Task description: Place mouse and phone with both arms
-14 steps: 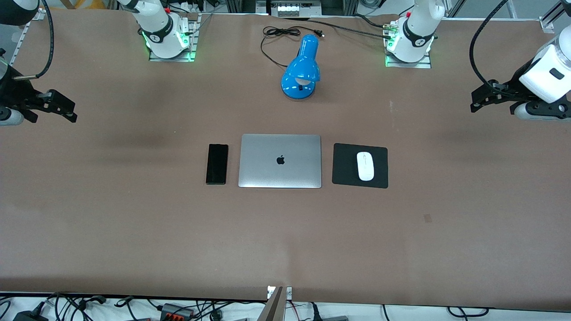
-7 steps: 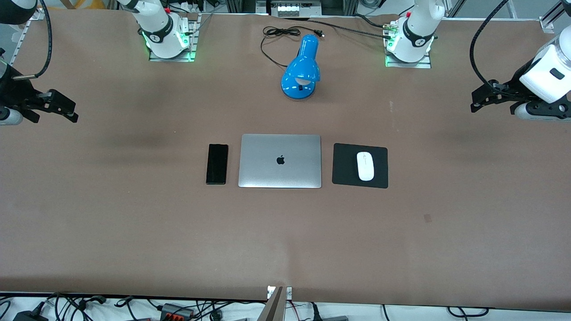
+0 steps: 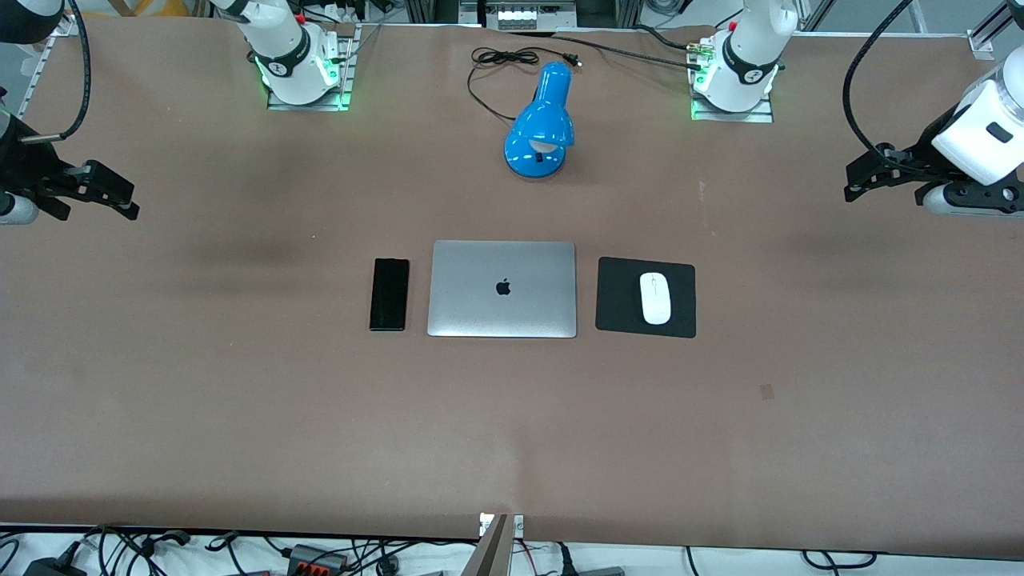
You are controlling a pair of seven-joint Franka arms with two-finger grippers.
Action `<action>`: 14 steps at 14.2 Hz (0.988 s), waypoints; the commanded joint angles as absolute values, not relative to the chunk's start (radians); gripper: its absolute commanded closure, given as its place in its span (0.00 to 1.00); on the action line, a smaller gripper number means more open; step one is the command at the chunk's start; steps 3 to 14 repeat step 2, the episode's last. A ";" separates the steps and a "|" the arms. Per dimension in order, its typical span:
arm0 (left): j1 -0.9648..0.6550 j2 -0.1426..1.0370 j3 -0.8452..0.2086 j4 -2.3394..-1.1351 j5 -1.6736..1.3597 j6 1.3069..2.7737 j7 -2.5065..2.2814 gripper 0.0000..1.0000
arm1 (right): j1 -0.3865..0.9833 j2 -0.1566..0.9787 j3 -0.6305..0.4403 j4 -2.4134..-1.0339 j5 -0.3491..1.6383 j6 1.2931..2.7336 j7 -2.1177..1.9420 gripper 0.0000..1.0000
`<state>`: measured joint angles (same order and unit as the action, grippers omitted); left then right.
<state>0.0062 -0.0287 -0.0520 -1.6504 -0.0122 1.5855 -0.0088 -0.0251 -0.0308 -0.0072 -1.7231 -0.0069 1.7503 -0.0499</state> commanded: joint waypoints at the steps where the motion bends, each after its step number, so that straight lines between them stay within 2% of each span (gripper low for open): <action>1: 0.012 -0.014 -0.057 -1.620 -0.008 1.565 -0.006 0.00 | -0.032 -0.051 -0.005 -1.733 0.009 1.738 -0.054 0.00; 14: 0.012 -0.014 -0.057 -1.620 -0.006 1.565 -0.006 0.00 | -0.034 -0.051 -0.006 -1.735 0.009 1.738 -0.058 0.00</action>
